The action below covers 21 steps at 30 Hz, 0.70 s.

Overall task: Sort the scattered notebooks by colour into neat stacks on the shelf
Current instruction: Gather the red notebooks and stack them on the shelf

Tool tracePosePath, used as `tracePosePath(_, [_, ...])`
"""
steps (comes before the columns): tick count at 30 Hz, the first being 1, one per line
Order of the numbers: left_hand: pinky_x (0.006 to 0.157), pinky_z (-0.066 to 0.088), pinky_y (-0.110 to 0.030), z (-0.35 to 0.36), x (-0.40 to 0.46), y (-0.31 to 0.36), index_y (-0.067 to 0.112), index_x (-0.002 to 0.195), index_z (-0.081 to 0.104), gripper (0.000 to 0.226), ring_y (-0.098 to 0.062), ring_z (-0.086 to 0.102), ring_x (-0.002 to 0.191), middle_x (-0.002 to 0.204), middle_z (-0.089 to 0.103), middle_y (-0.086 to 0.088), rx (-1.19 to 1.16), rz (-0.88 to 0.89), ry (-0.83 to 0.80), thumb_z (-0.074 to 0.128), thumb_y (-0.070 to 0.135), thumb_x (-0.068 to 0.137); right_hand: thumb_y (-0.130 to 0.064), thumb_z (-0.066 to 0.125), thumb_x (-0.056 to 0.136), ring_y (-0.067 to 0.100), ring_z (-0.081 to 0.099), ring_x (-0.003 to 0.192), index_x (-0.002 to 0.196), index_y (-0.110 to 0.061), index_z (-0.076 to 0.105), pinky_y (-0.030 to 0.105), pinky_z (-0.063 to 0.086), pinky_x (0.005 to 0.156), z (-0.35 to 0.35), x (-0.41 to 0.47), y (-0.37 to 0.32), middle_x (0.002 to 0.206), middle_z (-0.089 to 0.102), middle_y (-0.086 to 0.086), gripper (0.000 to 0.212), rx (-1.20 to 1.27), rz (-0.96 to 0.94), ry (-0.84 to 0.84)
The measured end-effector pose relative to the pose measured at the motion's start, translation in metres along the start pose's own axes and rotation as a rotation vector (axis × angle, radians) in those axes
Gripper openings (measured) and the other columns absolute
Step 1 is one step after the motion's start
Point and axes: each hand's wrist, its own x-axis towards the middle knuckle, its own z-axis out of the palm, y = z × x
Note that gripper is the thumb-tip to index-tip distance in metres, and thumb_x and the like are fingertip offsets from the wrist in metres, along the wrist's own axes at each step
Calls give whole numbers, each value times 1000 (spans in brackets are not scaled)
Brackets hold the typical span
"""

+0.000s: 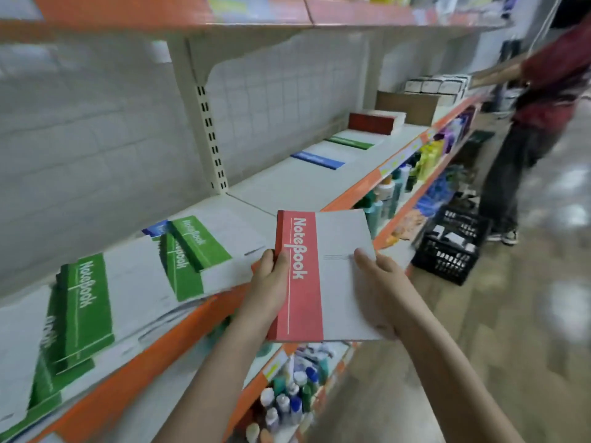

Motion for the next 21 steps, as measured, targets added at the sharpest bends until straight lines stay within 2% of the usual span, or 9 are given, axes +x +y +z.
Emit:
tracePosePath(2, [64, 51, -23, 33, 3, -5, 27, 106, 56, 22, -5, 67, 74, 90, 68, 6, -38, 3, -66, 39, 40, 100, -38, 48, 96, 18, 62, 78, 100, -13, 61, 31, 47, 70, -29, 5, 10, 90, 67, 4, 28, 6, 20, 23])
tracePosePath(5, [85, 53, -34, 75, 4, -10, 34, 116, 53, 24, -15, 66, 96, 105, 67, 3, -35, -19, -176, 38, 44, 100, -33, 46, 98, 24, 63, 85, 99, -12, 62, 39, 49, 81, -66, 9, 23, 97, 68, 11, 26, 23, 10, 63])
tracePosePath(6, [84, 53, -32, 87, 5, -11, 31, 116, 53, 25, -14, 66, 96, 104, 67, 3, -39, -17, -206, 38, 44, 99, -32, 46, 98, 24, 64, 87, 99, -12, 62, 38, 49, 83, -77, 9, 28, 99, 68, 11, 25, 29, 11, 86])
tracePosePath(8, [64, 53, -18, 111, 10, -14, 23, 106, 54, 24, -3, 68, 78, 90, 69, 5, -43, -2, -251, 39, 40, 100, -29, 46, 99, 17, 65, 81, 97, -15, 62, 32, 50, 77, -97, 11, 38, 95, 70, 6, 22, 45, 2, 136])
tracePosePath(10, [57, 50, -18, 136, 16, -17, 21, 99, 53, 23, -2, 67, 67, 82, 68, 6, -32, -17, -310, 39, 39, 100, -27, 44, 100, 12, 64, 77, 95, -16, 62, 28, 49, 73, -116, 13, 48, 90, 70, 1, 21, 59, 14, 191])
tracePosePath(14, [57, 50, -16, 185, 33, -24, 20, 102, 54, 20, -4, 67, 71, 89, 68, 1, -32, -23, -394, 40, 34, 101, -26, 42, 101, 18, 66, 87, 104, -9, 62, 33, 51, 81, -151, 27, 66, 98, 71, 5, 27, 70, 56, 261])
tracePosePath(16, [64, 53, -24, 209, 46, -27, 20, 101, 54, 21, -13, 67, 78, 93, 68, -3, -14, -30, -451, 39, 36, 101, -27, 41, 101, 22, 67, 93, 108, -8, 62, 37, 51, 85, -166, 40, 74, 103, 71, 7, 29, 83, 75, 292])
tracePosePath(19, [77, 54, -39, 244, 71, -30, 23, 98, 54, 18, -23, 68, 85, 96, 69, -8, -24, -54, -501, 39, 33, 101, -27, 42, 101, 13, 69, 86, 104, -13, 63, 25, 53, 74, -188, 66, 84, 98, 72, -1, 26, 95, 78, 331])
tracePosePath(21, [81, 54, -41, 268, 91, -30, 28, 99, 56, 16, -24, 68, 88, 98, 70, -7, -39, -67, -518, 40, 31, 101, -29, 42, 100, 8, 70, 81, 99, -20, 64, 21, 54, 70, -202, 88, 89, 91, 74, -6, 23, 110, 94, 345])
